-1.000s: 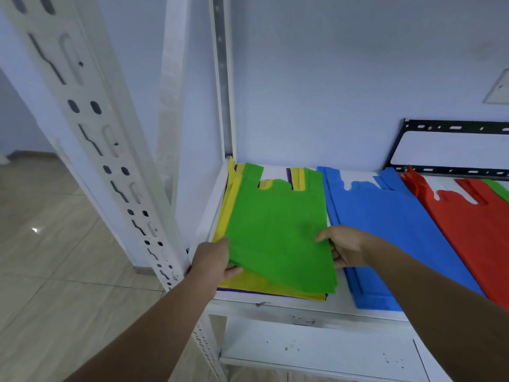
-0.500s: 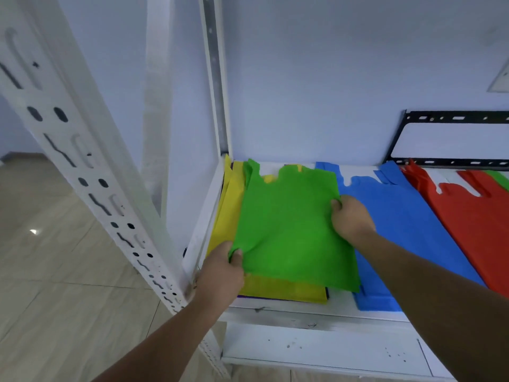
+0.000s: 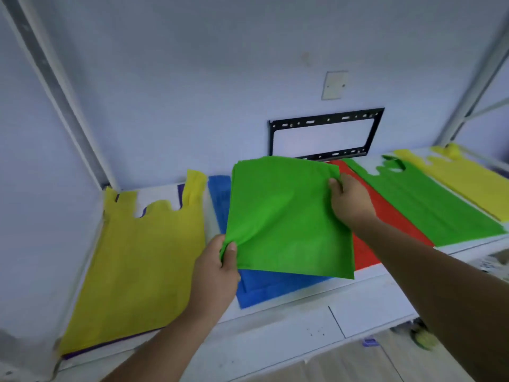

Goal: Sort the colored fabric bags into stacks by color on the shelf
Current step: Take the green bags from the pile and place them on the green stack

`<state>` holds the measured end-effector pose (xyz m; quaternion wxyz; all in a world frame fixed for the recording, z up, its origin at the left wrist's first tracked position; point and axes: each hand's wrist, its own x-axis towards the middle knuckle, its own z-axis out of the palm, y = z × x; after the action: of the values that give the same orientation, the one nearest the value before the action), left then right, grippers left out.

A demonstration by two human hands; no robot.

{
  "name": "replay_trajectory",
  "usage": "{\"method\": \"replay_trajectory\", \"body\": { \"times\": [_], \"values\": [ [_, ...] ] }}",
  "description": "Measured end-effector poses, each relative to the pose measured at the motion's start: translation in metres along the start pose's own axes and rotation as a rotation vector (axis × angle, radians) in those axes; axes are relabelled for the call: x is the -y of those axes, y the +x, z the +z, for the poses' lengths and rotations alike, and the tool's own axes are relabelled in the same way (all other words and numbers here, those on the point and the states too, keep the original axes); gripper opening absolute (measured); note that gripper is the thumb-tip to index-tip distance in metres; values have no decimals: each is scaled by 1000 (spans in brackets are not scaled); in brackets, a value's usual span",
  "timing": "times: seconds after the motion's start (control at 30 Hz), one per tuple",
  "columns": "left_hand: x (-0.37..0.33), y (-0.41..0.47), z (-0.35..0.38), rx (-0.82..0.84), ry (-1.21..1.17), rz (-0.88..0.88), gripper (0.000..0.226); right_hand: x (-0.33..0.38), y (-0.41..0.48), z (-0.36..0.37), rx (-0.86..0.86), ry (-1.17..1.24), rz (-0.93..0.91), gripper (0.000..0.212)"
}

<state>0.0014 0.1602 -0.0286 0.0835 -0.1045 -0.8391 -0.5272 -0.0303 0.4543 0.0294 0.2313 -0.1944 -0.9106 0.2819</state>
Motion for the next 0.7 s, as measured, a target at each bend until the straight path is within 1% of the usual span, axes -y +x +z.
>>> {"method": "replay_trajectory", "body": {
  "times": [0.23,0.4,0.53,0.57,0.63,0.7],
  "values": [
    [-59,-29,106,91,3,-6,16,-99,18,-78,8,-22,59,27],
    [-87,-40,167,259,-46,-220,16,-160,32,-106,62,-36,75,29],
    [-101,-26,203,363,-128,-538,25,-194,52,-112,123,-32,68,28],
    [-104,-21,212,385,-133,-572,28,-199,59,-112,133,-31,64,29],
    [-103,-9,231,421,-89,-564,33,-209,73,-109,162,-22,64,32],
    [-100,2,250,454,-24,-557,31,-219,86,-103,208,-28,71,37]
  ]
}}
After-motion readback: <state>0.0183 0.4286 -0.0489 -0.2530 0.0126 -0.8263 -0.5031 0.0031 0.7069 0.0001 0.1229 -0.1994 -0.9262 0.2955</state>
